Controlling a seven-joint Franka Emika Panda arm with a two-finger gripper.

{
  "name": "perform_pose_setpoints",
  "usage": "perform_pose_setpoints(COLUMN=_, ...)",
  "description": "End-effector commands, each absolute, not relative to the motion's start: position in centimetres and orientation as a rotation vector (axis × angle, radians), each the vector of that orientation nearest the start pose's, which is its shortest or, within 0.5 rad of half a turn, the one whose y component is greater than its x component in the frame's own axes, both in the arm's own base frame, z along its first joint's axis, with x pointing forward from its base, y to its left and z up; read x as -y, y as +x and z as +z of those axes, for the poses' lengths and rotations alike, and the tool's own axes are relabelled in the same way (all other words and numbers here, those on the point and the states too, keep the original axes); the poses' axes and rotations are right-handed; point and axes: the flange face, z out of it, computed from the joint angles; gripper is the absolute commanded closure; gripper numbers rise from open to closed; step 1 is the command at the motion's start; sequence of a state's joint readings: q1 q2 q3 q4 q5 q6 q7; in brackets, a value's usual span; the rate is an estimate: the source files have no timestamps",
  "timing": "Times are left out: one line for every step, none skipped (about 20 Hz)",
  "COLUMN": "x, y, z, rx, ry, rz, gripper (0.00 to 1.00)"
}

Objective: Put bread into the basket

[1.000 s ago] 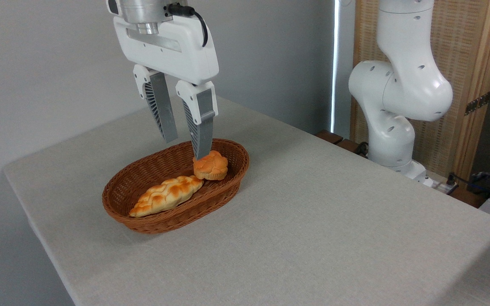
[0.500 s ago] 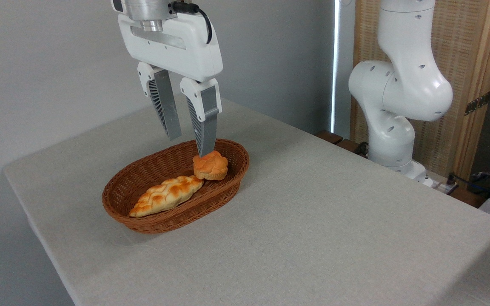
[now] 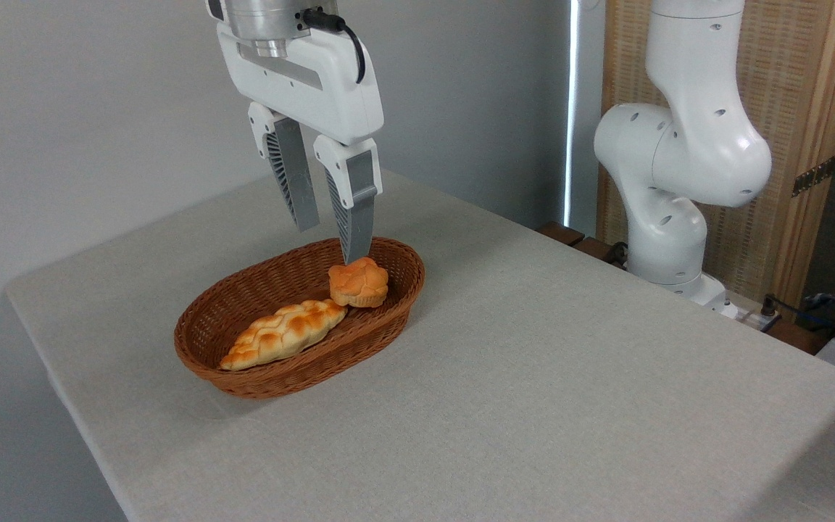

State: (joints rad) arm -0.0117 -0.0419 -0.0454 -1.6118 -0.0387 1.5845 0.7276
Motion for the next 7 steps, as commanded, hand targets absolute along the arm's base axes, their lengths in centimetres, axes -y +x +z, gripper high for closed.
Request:
perform_pose_setpoints(x=3.53, y=53.35, z=63.09, rx=-1.242, ry=-2.94, rz=-0.029, gripper=0.0)
perform_pose_setpoints(x=3.53, y=53.35, z=63.09, rx=-1.242, ry=-2.94, rz=-0.029, gripper=0.0)
perform_pose_setpoints(x=3.45, y=53.35, z=63.09, rx=-1.24, ry=-2.941, rz=-0.029, gripper=0.0)
perform_pose_setpoints(x=3.45, y=53.42, z=63.09, rx=-1.239, ry=-2.94, rz=-0.031, gripper=0.0)
perform_pose_setpoints(x=3.35, y=53.42, z=63.09, rx=-1.237, ry=-2.94, rz=-0.03, gripper=0.0)
perform_pose_setpoints(x=3.35, y=53.42, z=63.09, rx=-1.236, ry=-2.94, rz=-0.03, gripper=0.0)
perform_pose_setpoints(x=3.35, y=53.42, z=63.09, rx=-1.234, ry=-2.941, rz=-0.03, gripper=0.0)
